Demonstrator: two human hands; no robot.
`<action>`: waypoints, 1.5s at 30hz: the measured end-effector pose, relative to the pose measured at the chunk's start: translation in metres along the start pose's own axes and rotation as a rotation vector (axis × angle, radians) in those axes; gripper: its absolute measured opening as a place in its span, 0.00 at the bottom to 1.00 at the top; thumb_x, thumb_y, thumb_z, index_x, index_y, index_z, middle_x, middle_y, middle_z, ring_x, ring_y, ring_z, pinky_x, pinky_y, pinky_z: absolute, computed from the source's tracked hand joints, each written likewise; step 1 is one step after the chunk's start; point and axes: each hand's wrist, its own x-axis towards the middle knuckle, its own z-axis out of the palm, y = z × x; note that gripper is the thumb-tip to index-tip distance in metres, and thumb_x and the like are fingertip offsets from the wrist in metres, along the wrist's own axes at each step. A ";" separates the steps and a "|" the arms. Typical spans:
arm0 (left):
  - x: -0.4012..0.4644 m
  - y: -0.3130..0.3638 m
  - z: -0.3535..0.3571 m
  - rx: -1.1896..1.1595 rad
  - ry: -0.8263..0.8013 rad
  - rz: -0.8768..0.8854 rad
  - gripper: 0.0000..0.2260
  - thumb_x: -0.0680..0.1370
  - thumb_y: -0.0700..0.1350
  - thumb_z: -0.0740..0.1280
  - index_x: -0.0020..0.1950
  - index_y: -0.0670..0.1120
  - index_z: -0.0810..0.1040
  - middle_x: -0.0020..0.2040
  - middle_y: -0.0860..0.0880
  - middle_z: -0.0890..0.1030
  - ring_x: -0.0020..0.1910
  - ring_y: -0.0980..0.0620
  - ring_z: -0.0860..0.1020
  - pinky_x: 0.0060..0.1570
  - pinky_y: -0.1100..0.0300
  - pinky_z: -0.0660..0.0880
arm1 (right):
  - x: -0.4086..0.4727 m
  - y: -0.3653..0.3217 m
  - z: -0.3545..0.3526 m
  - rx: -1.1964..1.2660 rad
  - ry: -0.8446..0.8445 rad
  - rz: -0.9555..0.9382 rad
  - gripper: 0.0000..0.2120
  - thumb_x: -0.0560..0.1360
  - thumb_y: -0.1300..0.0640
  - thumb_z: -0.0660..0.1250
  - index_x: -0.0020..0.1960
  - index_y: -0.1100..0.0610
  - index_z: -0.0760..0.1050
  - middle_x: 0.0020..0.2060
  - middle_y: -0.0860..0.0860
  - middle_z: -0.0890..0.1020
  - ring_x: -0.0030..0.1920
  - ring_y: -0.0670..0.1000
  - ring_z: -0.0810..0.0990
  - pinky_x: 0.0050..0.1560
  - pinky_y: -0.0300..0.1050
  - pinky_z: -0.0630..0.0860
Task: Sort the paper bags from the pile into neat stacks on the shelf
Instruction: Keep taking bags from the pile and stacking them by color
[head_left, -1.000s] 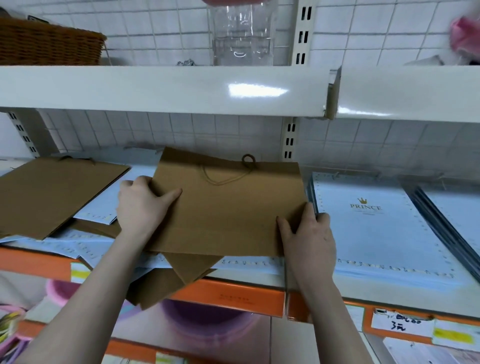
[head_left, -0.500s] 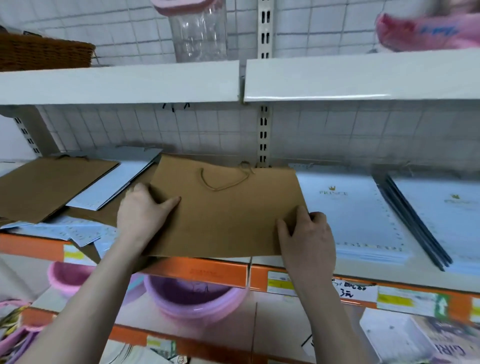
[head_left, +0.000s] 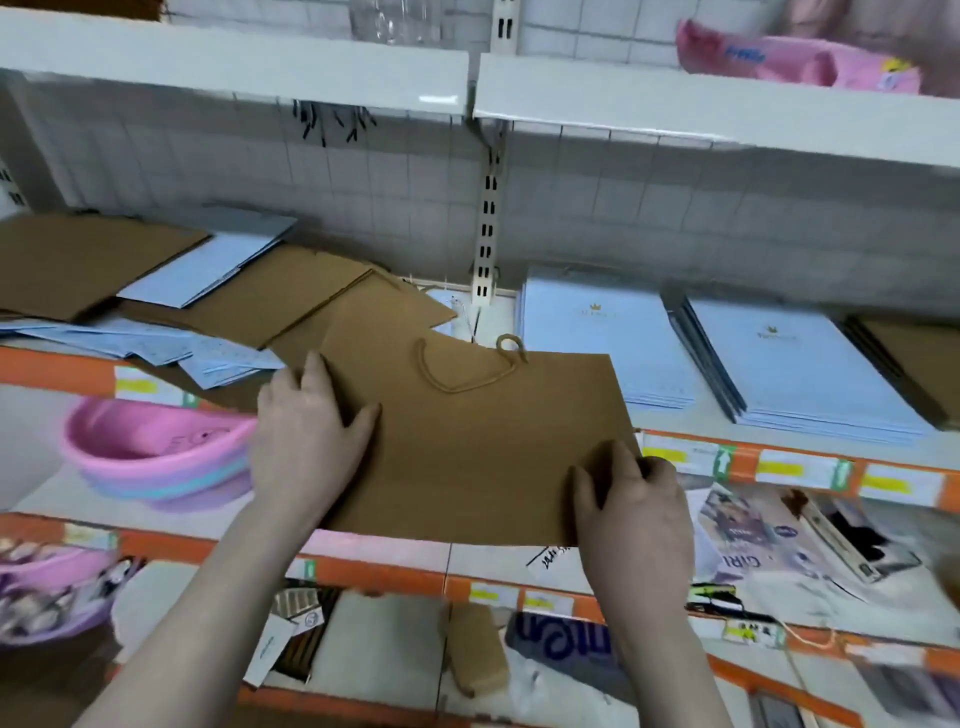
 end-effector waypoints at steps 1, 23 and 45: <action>-0.011 0.003 0.000 0.000 -0.013 -0.001 0.32 0.73 0.53 0.69 0.71 0.38 0.64 0.60 0.33 0.70 0.60 0.35 0.68 0.59 0.45 0.65 | -0.008 0.006 -0.004 0.000 0.000 -0.002 0.16 0.77 0.50 0.63 0.58 0.60 0.74 0.51 0.61 0.74 0.52 0.63 0.73 0.48 0.51 0.70; -0.190 0.298 0.026 -0.337 -0.134 0.065 0.31 0.74 0.52 0.69 0.72 0.40 0.64 0.61 0.32 0.69 0.64 0.36 0.65 0.61 0.46 0.64 | 0.009 0.310 -0.143 -0.026 0.310 0.095 0.24 0.70 0.48 0.71 0.60 0.61 0.77 0.49 0.64 0.77 0.49 0.65 0.76 0.50 0.53 0.74; -0.258 0.631 0.151 -0.401 -0.168 0.178 0.26 0.73 0.54 0.68 0.66 0.40 0.69 0.60 0.34 0.71 0.61 0.35 0.68 0.60 0.47 0.66 | 0.165 0.607 -0.237 -0.012 0.226 0.235 0.25 0.75 0.43 0.63 0.67 0.57 0.70 0.58 0.60 0.73 0.58 0.61 0.71 0.59 0.52 0.67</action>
